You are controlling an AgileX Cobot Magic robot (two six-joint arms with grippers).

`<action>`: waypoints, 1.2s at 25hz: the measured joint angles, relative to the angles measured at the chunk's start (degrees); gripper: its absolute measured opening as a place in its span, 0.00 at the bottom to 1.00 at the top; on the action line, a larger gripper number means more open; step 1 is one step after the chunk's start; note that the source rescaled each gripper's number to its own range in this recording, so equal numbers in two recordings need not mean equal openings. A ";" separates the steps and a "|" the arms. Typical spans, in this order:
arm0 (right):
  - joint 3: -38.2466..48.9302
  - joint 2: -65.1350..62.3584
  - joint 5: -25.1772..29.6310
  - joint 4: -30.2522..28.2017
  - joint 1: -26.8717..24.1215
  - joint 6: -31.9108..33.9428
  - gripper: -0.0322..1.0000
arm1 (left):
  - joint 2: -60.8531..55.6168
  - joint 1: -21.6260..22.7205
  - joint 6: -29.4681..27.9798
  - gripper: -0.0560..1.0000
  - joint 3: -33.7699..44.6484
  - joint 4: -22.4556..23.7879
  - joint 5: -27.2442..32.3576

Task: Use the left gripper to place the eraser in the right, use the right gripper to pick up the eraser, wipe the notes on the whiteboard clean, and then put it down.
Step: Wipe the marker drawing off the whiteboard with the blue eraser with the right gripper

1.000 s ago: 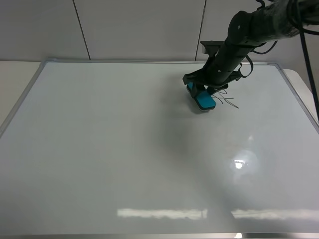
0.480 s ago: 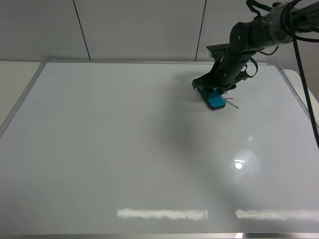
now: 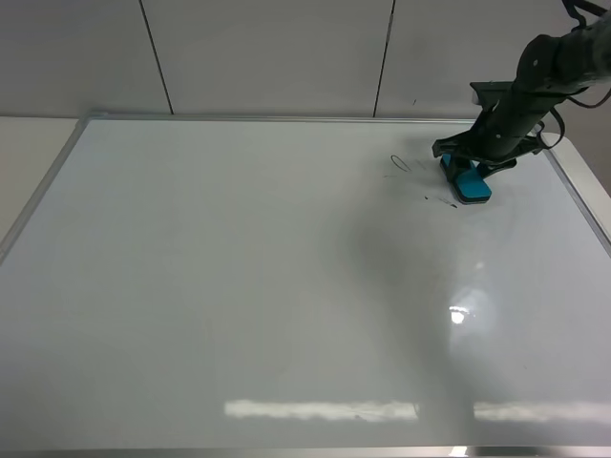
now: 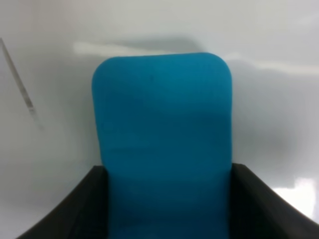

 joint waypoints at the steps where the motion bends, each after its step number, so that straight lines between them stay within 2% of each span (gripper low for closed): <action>1: 0.00 0.00 0.04 0.68 0.24 -1.61 0.04 | 0.00 0.00 0.00 1.00 0.00 0.00 0.00; 4: 0.00 0.00 1.13 1.31 2.59 -5.05 0.04 | 0.00 0.00 0.00 1.00 0.00 0.00 0.00; 10: 1.11 -0.76 2.22 2.07 10.34 -5.99 0.04 | 0.00 0.00 0.00 1.00 0.00 0.00 0.00; 15: 13.21 -6.59 -8.22 2.92 12.71 -5.40 0.04 | 0.00 0.00 0.00 1.00 0.00 0.00 0.00; 17: 17.45 -8.51 -11.48 3.31 12.37 -5.23 0.04 | 0.00 0.00 0.00 1.00 0.00 0.00 0.00; 20: 21.16 -9.97 -13.35 4.10 10.51 -4.97 0.04 | 0.00 0.00 0.00 1.00 0.00 0.00 0.00; 30: 23.54 -11.03 -12.86 5.28 0.21 -4.08 0.04 | 0.00 0.00 0.00 1.00 0.00 0.00 0.00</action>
